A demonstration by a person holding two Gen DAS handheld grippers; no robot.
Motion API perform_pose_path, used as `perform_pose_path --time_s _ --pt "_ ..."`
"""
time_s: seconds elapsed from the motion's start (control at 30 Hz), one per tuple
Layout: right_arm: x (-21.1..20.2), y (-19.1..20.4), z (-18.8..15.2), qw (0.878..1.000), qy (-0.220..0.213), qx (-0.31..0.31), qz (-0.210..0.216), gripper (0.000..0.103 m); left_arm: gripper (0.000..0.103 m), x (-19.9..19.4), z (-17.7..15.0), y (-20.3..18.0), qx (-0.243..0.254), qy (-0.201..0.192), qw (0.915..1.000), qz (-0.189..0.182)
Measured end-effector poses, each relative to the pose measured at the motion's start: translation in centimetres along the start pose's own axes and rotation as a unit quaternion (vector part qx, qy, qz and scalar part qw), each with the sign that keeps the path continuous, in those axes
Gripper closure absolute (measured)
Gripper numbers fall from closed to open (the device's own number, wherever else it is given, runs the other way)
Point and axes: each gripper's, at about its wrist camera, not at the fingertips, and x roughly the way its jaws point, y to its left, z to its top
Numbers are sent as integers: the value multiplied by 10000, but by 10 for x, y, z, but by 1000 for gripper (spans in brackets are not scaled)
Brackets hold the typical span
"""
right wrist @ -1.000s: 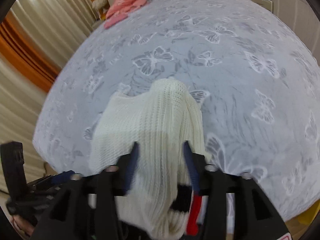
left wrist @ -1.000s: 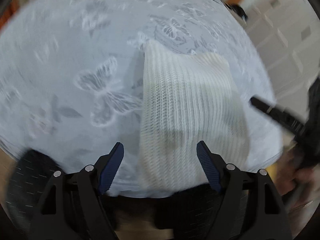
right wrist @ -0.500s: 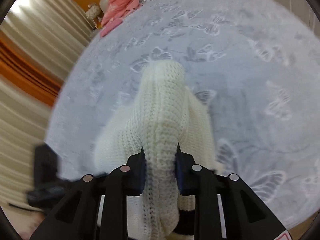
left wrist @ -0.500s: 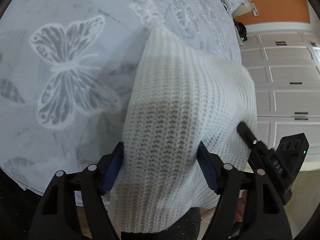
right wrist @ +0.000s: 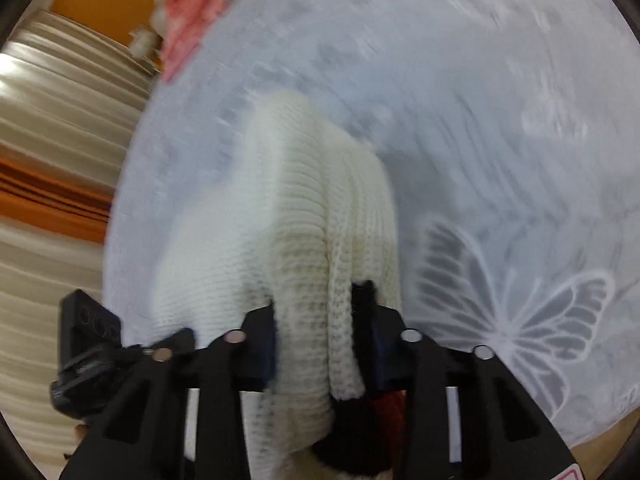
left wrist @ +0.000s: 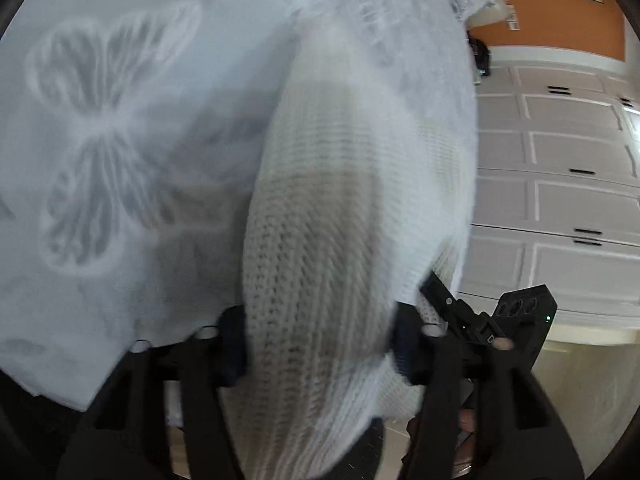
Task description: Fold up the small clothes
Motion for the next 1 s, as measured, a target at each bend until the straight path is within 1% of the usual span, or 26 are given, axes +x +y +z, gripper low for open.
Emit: perform_pose_path --time_s 0.07,0.13,0.17,0.2,0.23,0.27,0.3,0.33,0.37,0.4,0.43,0.47,0.5,0.53,0.57,0.6,0.63,0.7,0.73,0.77,0.8,0.83,0.87,0.9,0.93,1.0 --pt "-29 30 1 9986 -325 -267 318 73 57 -34 1 -17 281 -244 9993 -94" --pt "-47 55 -4 9959 -523 -554 489 72 56 -75 -1 -29 616 -436 9971 -113" --pt "-49 66 -11 9946 -531 -672 579 68 53 -88 -4 -30 710 -494 9962 -71" --pt "-46 68 -15 9944 -491 -700 619 61 47 -99 -7 -29 848 -583 9947 68" --pt "-34 68 -22 9949 -414 -733 551 56 43 -106 -12 -27 1030 -702 9916 344" --pt "-16 65 -32 9957 -311 -832 265 54 33 -109 -18 -20 1292 -865 9838 895" --pt "5 60 -41 9944 -134 -998 -317 55 29 -104 -21 -11 1459 -912 9760 1332" --pt "17 57 -49 9899 -5 -1076 -918 64 31 -97 -26 0 1534 -925 9652 1904" --pt "19 59 -54 9869 -2 -1159 -1120 78 36 -92 -32 10 1454 -922 9576 2309" --pt "9 68 -59 9882 -182 -1177 -966 85 38 -90 -38 14 1422 -907 9559 2404" --pt "-4 77 -61 9898 -365 -1176 -720 88 38 -93 -45 15 1443 -922 9587 2271" --pt "-16 87 -60 9899 -480 -1228 -516 100 38 -99 -57 10 1509 -1030 9604 2106" --pt "-24 99 -60 9886 -516 -1355 -401 102 38 -102 -65 5 1602 -1130 9572 2131" --pt "-28 113 -60 9861 -524 -1534 -375 102 38 -102 -70 -3 1725 -1207 9523 2208" --pt "-26 127 -58 9824 -472 -1774 -351 102 38 -99 -77 -11 1902 -1262 9452 2335" --pt "-17 136 -56 9790 -381 -1965 -378 103 38 -95 -83 -17 2056 -1277 9384 2467" --pt "-3 139 -49 9764 -295 -2074 -526 103 37 -91 -85 -26 2153 -1270 9339 2557" --pt "48 126 -45 9673 217 -2228 -1195 103 37 -83 -92 -32 2363 -1226 9228 2784" --pt "72 110 -42 9617 428 -2216 -1558 103 37 -80 -94 -34 2396 -1225 9189 2884" --pt "72 105 -44 9630 303 -2157 -1590 103 37 -73 -93 -38 2412 -1239 9165 2941" --pt "65 106 -43 9660 196 -2045 -1568 103 37 -72 -97 -37 2390 -1234 9163 2969" --pt "55 110 -43 9699 123 -1917 -1495 103 37 -74 -98 -34 2370 -1198 9174 2966" --pt "41 114 -48 9757 19 -1755 -1314 102 37 -73 -98 -33 2348 -1152 9189 2953" --pt "28 116 -55 9794 -65 -1662 -1146 97 37 -72 -98 -32 2308 -1141 9195 2970" --pt "18 117 -63 9803 -160 -1640 -1089 95 37 -72 -98 -31 2290 -1152 9203 2954" --pt "4 115 -83 9803 -198 -1645 -1079 87 36 -72 -100 -28 2257 -1163 9203 2976"
